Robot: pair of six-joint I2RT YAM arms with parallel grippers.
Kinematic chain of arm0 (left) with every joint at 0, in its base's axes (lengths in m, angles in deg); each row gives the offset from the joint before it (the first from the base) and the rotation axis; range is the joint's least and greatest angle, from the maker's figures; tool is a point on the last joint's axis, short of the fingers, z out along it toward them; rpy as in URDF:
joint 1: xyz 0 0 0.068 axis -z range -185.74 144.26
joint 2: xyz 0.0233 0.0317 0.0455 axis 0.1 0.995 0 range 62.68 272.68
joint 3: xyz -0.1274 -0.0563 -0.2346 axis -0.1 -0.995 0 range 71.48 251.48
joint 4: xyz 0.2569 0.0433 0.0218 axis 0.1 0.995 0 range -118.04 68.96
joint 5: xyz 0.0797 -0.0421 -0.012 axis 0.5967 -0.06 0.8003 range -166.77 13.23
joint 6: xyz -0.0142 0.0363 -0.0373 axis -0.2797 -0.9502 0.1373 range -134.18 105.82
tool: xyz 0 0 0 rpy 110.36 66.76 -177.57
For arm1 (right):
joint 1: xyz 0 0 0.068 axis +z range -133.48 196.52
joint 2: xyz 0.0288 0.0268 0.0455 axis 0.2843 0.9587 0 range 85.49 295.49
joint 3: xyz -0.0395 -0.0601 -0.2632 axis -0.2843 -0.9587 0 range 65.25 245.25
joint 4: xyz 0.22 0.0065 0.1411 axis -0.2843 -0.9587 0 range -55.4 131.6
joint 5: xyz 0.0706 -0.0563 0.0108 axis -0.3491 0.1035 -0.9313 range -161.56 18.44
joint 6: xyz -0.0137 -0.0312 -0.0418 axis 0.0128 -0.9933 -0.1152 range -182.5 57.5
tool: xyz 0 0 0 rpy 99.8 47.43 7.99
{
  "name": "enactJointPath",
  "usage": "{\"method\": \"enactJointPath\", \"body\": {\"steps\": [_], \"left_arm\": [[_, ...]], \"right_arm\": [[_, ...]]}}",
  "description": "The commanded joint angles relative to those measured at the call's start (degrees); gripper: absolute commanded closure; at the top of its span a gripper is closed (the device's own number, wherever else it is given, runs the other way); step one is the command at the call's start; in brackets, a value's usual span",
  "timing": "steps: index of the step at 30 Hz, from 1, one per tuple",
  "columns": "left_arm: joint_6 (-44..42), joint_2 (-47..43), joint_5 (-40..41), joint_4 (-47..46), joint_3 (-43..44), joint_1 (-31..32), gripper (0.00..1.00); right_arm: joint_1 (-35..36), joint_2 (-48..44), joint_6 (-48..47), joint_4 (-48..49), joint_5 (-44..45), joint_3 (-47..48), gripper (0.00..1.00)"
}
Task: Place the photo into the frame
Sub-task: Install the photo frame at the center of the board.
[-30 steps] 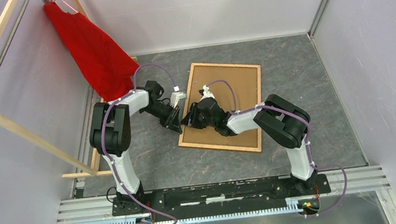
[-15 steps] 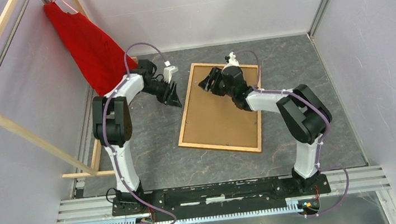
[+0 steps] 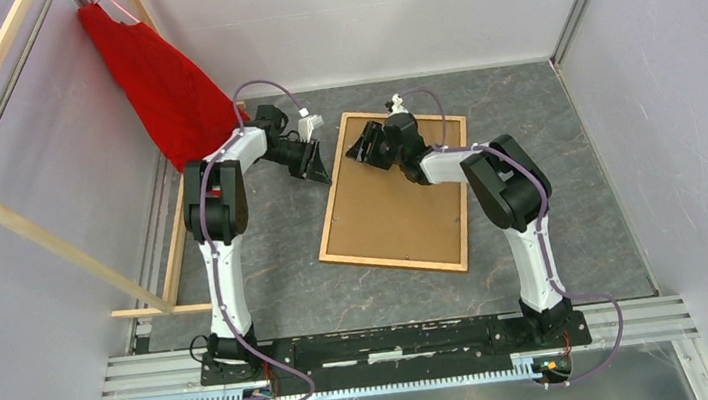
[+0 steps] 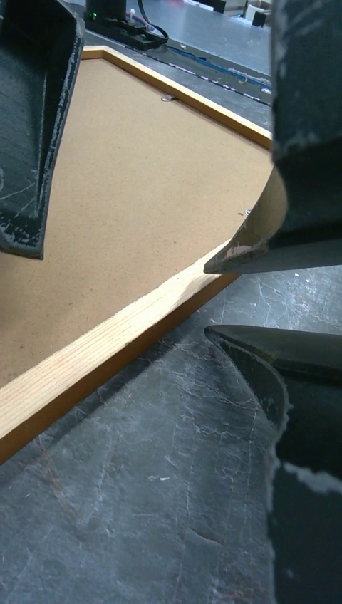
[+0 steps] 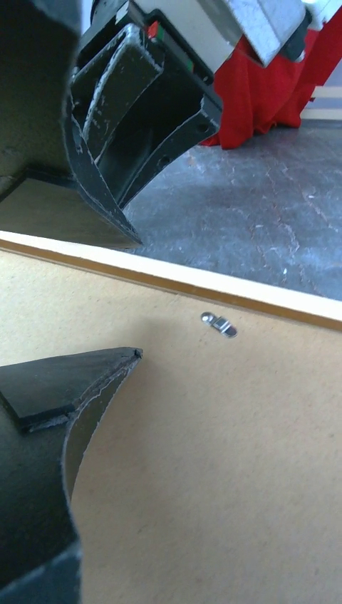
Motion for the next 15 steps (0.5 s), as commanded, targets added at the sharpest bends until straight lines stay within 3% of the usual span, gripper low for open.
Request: {"method": "enactJointPath", "body": {"steps": [1, 15], "left_arm": [[1.53, 1.11, -3.01, -0.61, 1.8, 0.44, 0.64], [-0.43, 0.54, -2.44, -0.61, -1.25, 0.67, 0.69]], "right_arm": [[-0.17, 2.54, 0.52, 1.99, -1.94, 4.53, 0.41], [-0.19, 8.17, 1.71, 0.87, -1.1, 10.44, 0.44]]}}
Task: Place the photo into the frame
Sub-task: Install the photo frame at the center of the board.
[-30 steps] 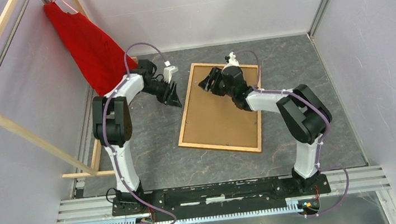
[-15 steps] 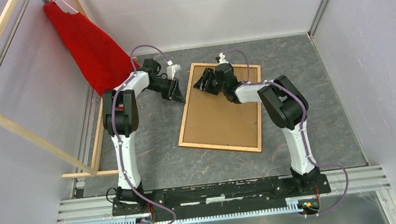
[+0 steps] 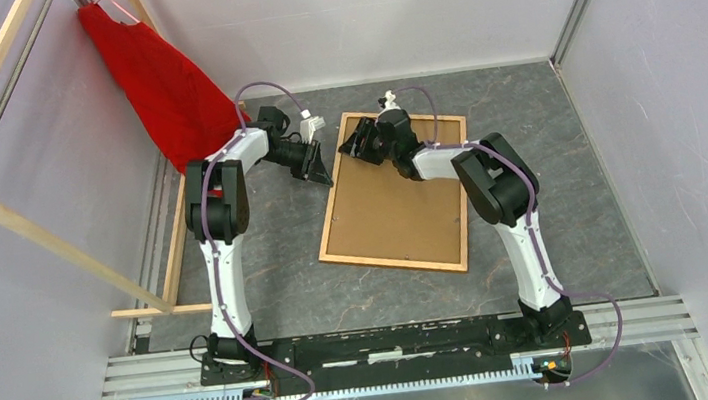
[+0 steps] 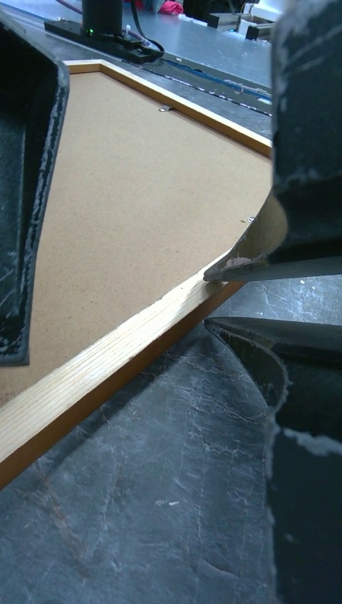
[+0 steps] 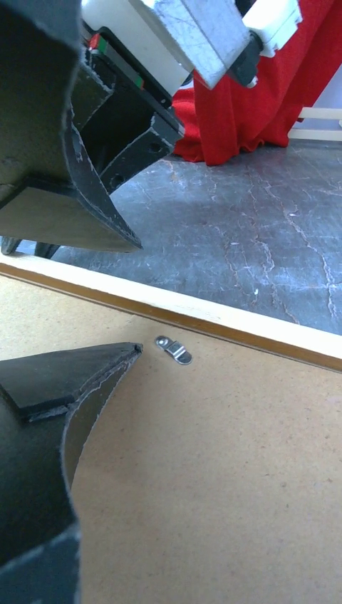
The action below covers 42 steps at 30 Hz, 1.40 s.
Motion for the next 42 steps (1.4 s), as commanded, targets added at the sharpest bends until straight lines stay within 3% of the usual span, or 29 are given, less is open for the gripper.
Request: {"method": "enactJointPath", "body": {"steps": [1, 7, 22, 42], "left_arm": [[-0.46, -0.1, -0.96, -0.57, -1.07, 0.39, 0.69], [-1.13, -0.26, -0.64, -0.56, -1.64, 0.39, 0.7], [-1.83, -0.3, -0.53, -0.55, -2.14, 0.39, 0.72], [-2.24, 0.02, -0.16, -0.57, -2.22, 0.39, 0.73]], "right_arm": [[-0.22, 2.62, 0.02, -0.22, 1.18, 3.59, 0.44], [-0.51, 4.31, -0.48, -2.28, 2.47, 6.71, 0.45], [-1.77, 0.71, -2.78, -3.06, 4.26, 3.36, 0.46], [-0.89, 2.76, -0.41, -2.54, 2.04, 4.43, 0.49]]}}
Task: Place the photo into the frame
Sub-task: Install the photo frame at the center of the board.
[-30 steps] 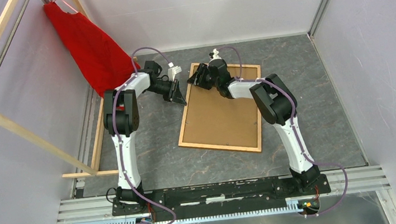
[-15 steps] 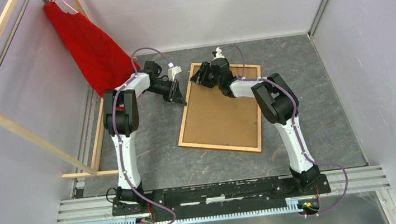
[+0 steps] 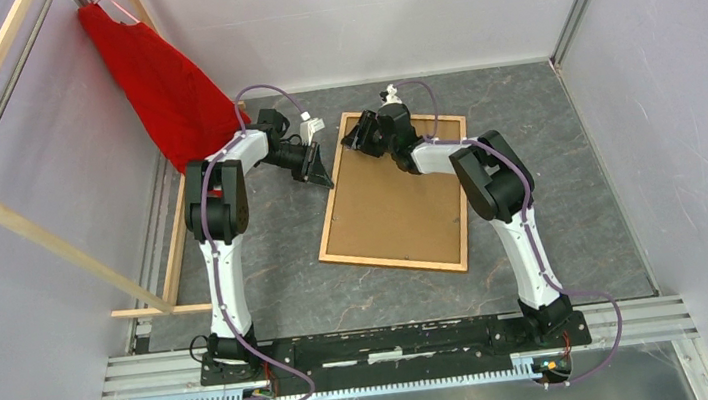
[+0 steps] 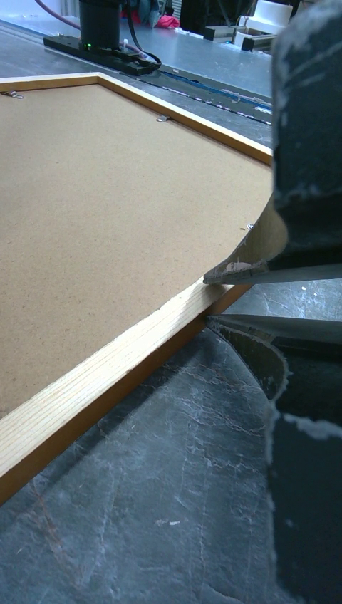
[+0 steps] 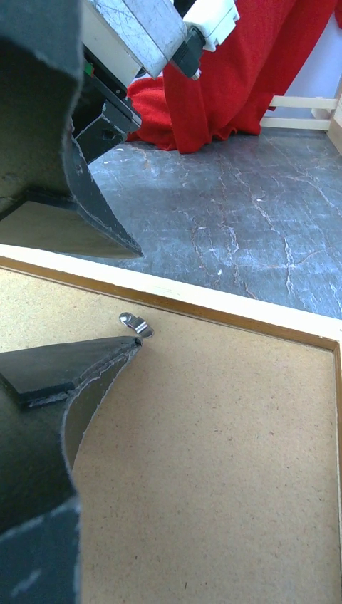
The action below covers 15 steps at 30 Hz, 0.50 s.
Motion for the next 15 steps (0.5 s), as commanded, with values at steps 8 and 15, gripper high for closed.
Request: {"method": "enactJointPath", "body": {"steps": [8, 15], "left_arm": [[-2.54, 0.11, 1.93, -0.25, -1.18, 0.46, 0.73], [-2.62, 0.4, 1.73, -0.19, -1.13, 0.54, 0.73]], "right_arm": [[0.33, 2.57, 1.69, -1.5, -0.45, 3.28, 0.49], [1.02, 3.1, 3.52, -0.28, -1.15, 2.94, 0.5]]}}
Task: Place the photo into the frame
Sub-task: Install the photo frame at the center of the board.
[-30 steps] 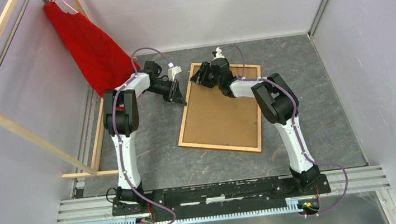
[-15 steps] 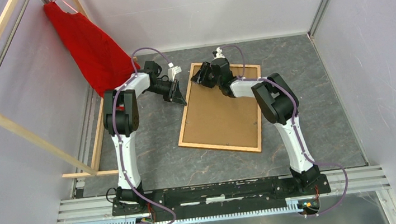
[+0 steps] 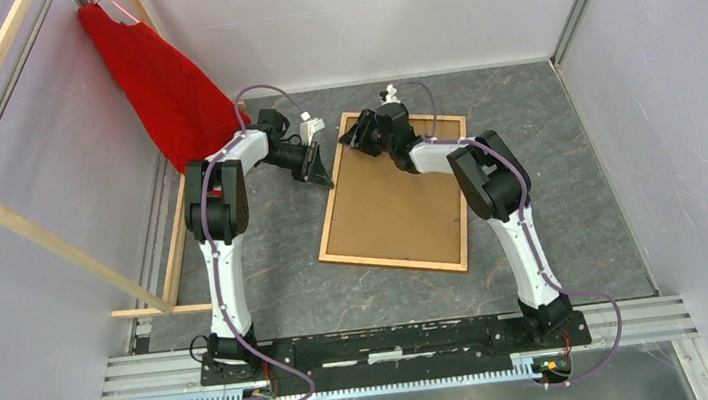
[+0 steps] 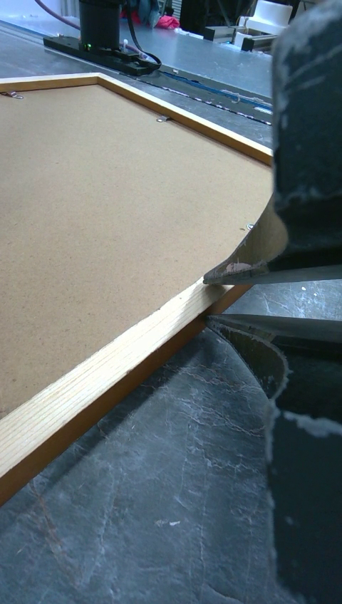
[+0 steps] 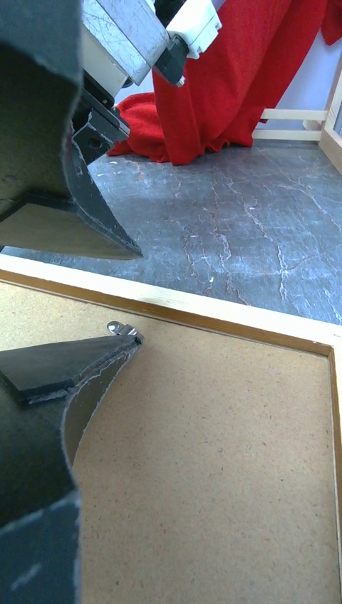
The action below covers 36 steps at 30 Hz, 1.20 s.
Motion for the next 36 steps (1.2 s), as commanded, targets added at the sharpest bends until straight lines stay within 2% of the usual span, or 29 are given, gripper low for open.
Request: {"method": "enactJointPath", "body": {"steps": [1, 17, 27, 36], "left_arm": [[-2.55, 0.35, 1.76, -0.19, -1.11, 0.55, 0.73], [-3.5, 0.04, 2.07, -0.24, -1.75, 0.63, 0.74], [-3.95, -0.19, 2.18, -0.26, -2.47, 0.58, 0.74], [-4.19, -0.36, 2.25, -0.25, -2.82, 0.59, 0.74]], "right_arm": [[0.94, 1.72, 1.27, -0.45, -0.45, 1.05, 0.5], [1.12, 4.2, 3.12, -0.24, -1.94, 4.29, 0.51], [-2.08, 0.15, -0.77, -1.14, -1.9, 2.79, 0.51], [-2.65, 2.52, -3.78, -3.74, -7.38, 4.97, 0.51]]}}
